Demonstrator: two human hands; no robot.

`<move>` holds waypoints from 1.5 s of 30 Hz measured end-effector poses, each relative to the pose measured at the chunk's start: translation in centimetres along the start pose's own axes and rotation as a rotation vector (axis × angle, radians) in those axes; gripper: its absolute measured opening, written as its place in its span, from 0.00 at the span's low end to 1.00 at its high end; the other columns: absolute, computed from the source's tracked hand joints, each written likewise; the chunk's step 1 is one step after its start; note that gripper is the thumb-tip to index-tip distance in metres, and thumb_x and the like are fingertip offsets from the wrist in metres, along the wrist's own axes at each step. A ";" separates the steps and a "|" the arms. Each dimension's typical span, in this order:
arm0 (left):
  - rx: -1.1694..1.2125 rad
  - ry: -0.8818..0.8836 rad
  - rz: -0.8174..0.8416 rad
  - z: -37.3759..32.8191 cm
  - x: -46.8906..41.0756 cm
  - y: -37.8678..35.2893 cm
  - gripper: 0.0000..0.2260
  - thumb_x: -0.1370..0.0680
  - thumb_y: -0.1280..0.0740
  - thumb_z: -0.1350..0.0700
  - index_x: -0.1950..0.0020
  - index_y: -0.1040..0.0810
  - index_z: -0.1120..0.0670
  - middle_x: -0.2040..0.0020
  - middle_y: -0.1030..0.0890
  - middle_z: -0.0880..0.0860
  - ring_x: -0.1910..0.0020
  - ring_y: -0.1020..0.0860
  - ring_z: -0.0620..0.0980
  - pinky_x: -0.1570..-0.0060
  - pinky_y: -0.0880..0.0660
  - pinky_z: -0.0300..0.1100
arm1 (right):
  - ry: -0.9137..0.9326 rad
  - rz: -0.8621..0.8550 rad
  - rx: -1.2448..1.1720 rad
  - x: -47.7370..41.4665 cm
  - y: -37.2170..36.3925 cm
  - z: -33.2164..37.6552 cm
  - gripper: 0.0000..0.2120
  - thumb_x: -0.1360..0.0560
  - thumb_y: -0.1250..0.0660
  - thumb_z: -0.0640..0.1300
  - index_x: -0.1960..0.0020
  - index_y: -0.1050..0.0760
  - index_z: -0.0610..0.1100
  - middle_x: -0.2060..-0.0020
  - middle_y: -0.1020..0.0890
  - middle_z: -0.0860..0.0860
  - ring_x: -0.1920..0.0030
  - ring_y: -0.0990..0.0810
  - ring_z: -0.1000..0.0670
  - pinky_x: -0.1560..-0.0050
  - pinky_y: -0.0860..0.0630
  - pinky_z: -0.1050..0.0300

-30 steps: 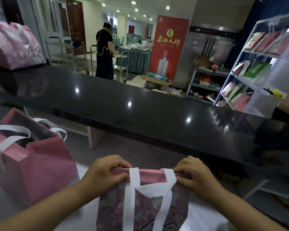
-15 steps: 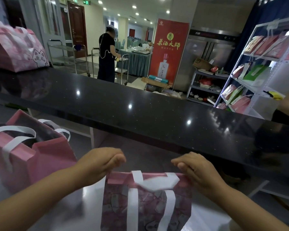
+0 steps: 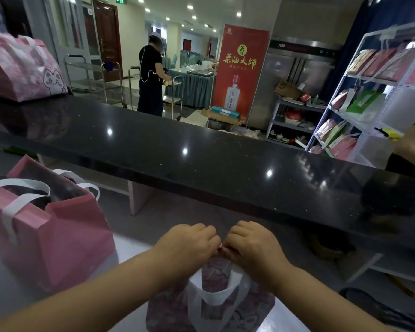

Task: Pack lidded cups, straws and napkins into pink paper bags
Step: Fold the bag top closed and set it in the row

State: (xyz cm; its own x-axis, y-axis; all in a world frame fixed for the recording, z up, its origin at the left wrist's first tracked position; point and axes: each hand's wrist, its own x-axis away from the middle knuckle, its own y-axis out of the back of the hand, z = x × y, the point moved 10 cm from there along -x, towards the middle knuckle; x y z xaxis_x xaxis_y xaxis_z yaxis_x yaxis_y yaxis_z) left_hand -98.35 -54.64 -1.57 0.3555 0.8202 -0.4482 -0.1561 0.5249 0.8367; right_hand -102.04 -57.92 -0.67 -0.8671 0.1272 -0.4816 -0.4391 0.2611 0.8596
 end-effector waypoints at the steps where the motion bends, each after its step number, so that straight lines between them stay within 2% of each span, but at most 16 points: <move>1: -0.008 0.010 -0.025 0.0 0.3 0.1 0.11 0.24 0.42 0.52 0.66 0.28 0.49 0.69 0.27 0.47 0.75 0.31 0.45 0.79 0.39 0.39 | 0.017 -0.034 0.007 0.3 0.0 0.0 0.12 0.27 0.32 0.51 0.66 0.21 0.46 0.67 0.20 0.52 0.68 0.24 0.52 0.70 0.27 0.57; 4: -0.007 0.032 -0.072 0.3 1.0 0.1 0.12 0.21 0.42 0.51 0.64 0.29 0.50 0.68 0.29 0.47 0.76 0.33 0.45 0.80 0.40 0.39 | 0.048 -0.117 0.029 0.9 -0.1 0.0 0.19 0.23 0.40 0.55 0.65 0.23 0.45 0.65 0.21 0.51 0.68 0.25 0.52 0.70 0.28 0.57; 8: 0.004 0.052 -0.106 0.7 1.4 -0.1 0.13 0.20 0.43 0.50 0.64 0.29 0.51 0.69 0.29 0.48 0.77 0.33 0.46 0.81 0.38 0.40 | 0.091 -0.199 0.127 1.7 -0.1 -0.2 0.22 0.21 0.43 0.57 0.69 0.29 0.46 0.73 0.27 0.51 0.75 0.33 0.53 0.77 0.35 0.58; 14: 0.020 0.060 -0.106 1.4 1.2 -0.7 0.16 0.21 0.43 0.48 0.66 0.28 0.51 0.74 0.28 0.48 0.79 0.32 0.47 0.82 0.35 0.38 | 0.114 -0.239 0.131 1.8 -0.3 -0.9 0.26 0.20 0.47 0.57 0.72 0.29 0.46 0.78 0.29 0.52 0.79 0.33 0.53 0.81 0.35 0.60; 23: 0.129 0.139 -0.069 3.1 1.8 -1.4 0.15 0.23 0.43 0.48 0.67 0.28 0.51 0.78 0.31 0.48 0.83 0.34 0.47 0.83 0.41 0.33 | -0.146 -0.356 0.023 2.2 1.1 -3.9 0.24 0.19 0.49 0.53 0.65 0.24 0.44 0.78 0.26 0.52 0.81 0.30 0.52 0.80 0.33 0.63; 27: 0.141 0.167 -0.023 4.0 3.3 -1.1 0.14 0.24 0.44 0.48 0.67 0.26 0.51 0.79 0.30 0.48 0.84 0.34 0.48 0.86 0.37 0.35 | -0.314 -0.384 -0.018 2.5 1.4 -5.2 0.28 0.19 0.52 0.55 0.65 0.24 0.42 0.79 0.27 0.52 0.81 0.31 0.52 0.80 0.34 0.64; 31: 0.173 0.291 0.007 4.3 5.5 0.0 0.15 0.24 0.47 0.49 0.63 0.24 0.50 0.79 0.29 0.47 0.84 0.33 0.47 0.85 0.34 0.34 | -0.416 -0.387 -0.108 2.1 1.0 -5.5 0.29 0.19 0.53 0.57 0.64 0.25 0.40 0.78 0.26 0.50 0.80 0.30 0.52 0.78 0.35 0.65; 34: 0.189 0.419 -0.022 4.2 7.3 1.5 0.16 0.23 0.48 0.49 0.58 0.22 0.52 0.79 0.27 0.48 0.83 0.31 0.48 0.85 0.33 0.36 | -0.529 -0.366 -0.213 2.0 0.5 -6.3 0.22 0.23 0.46 0.56 0.56 0.24 0.38 0.69 0.22 0.45 0.72 0.25 0.49 0.72 0.29 0.60; 36: 0.171 0.512 -0.034 3.9 8.7 2.4 0.15 0.23 0.46 0.50 0.57 0.21 0.54 0.78 0.26 0.50 0.83 0.29 0.51 0.85 0.33 0.37 | -0.580 -0.338 -0.252 2.2 0.3 -6.3 0.19 0.25 0.43 0.53 0.51 0.24 0.38 0.63 0.21 0.43 0.66 0.24 0.48 0.66 0.29 0.59; 38: 0.144 0.612 -0.034 3.4 9.9 3.3 0.10 0.23 0.40 0.52 0.52 0.21 0.54 0.76 0.24 0.51 0.81 0.27 0.53 0.84 0.34 0.38 | -0.596 -0.308 -0.300 2.6 0.3 -5.5 0.19 0.27 0.41 0.53 0.49 0.24 0.38 0.60 0.21 0.43 0.63 0.24 0.49 0.63 0.30 0.61; 39: 0.147 0.668 -0.013 3.2 10.4 3.5 0.08 0.23 0.38 0.53 0.48 0.22 0.53 0.73 0.22 0.51 0.78 0.25 0.53 0.81 0.36 0.39 | -0.598 -0.293 -0.328 2.9 0.4 -5.0 0.19 0.27 0.41 0.54 0.49 0.24 0.38 0.59 0.21 0.43 0.63 0.25 0.49 0.63 0.31 0.62; 41: 0.230 0.784 0.043 2.4 11.4 3.2 0.12 0.21 0.41 0.51 0.39 0.29 0.50 0.64 0.19 0.52 0.67 0.22 0.54 0.72 0.38 0.42 | -0.579 -0.266 -0.372 3.5 0.7 -3.5 0.16 0.27 0.36 0.50 0.50 0.23 0.38 0.58 0.20 0.42 0.62 0.23 0.47 0.61 0.29 0.61; 43: 0.315 0.886 0.082 1.6 12.2 3.0 0.13 0.20 0.44 0.51 0.36 0.33 0.49 0.58 0.19 0.53 0.60 0.22 0.56 0.67 0.37 0.44 | -0.548 -0.242 -0.404 4.3 1.3 -2.1 0.10 0.27 0.31 0.43 0.50 0.22 0.37 0.58 0.19 0.41 0.61 0.22 0.45 0.59 0.26 0.59; 45: 0.428 0.991 0.075 0.7 12.8 3.6 0.13 0.21 0.43 0.53 0.37 0.33 0.49 0.57 0.19 0.54 0.58 0.22 0.56 0.64 0.34 0.45 | -0.510 -0.228 -0.426 5.4 1.9 -0.8 0.08 0.28 0.30 0.40 0.51 0.22 0.38 0.59 0.19 0.42 0.61 0.21 0.45 0.60 0.27 0.60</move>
State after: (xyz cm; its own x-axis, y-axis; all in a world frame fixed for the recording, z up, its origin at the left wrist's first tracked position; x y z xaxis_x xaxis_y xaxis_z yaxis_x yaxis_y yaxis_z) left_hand -93.74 -42.40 -4.14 -0.5750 0.7668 -0.2851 0.2569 0.5002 0.8269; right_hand -107.72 -57.46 -1.46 -0.5699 0.5737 -0.5883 -0.7413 -0.0501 0.6693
